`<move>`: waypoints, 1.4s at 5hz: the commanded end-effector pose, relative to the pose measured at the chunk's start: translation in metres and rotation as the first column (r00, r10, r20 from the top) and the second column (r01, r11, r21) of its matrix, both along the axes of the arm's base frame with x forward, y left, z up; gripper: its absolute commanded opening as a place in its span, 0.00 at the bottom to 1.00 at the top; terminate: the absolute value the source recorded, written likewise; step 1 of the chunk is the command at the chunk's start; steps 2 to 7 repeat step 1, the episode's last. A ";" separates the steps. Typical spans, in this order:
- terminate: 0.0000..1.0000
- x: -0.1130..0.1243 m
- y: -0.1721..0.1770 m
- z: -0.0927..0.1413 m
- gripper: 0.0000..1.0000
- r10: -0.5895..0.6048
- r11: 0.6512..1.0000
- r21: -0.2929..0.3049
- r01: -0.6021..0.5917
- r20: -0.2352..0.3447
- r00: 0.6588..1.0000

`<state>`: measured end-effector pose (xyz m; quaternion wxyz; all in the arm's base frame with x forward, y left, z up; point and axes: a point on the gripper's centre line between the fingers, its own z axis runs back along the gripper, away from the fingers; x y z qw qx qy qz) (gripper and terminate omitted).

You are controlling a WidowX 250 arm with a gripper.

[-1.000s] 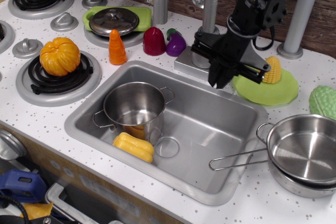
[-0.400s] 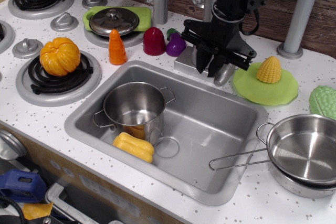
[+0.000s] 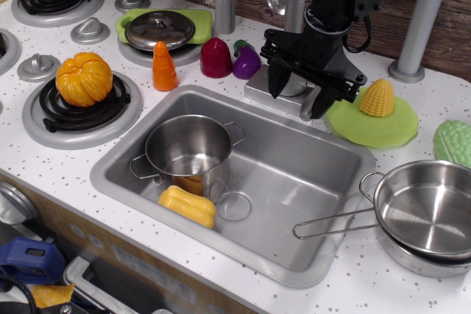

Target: Turn lever vertical to front

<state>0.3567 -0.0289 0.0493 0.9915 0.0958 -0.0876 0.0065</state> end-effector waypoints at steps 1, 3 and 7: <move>1.00 0.008 -0.003 0.019 1.00 -0.004 1.000 -0.010 0.004 0.057 0.998; 1.00 0.008 -0.003 0.019 1.00 -0.004 1.000 -0.010 0.004 0.057 0.998; 1.00 0.008 -0.003 0.019 1.00 -0.004 1.000 -0.010 0.004 0.057 0.998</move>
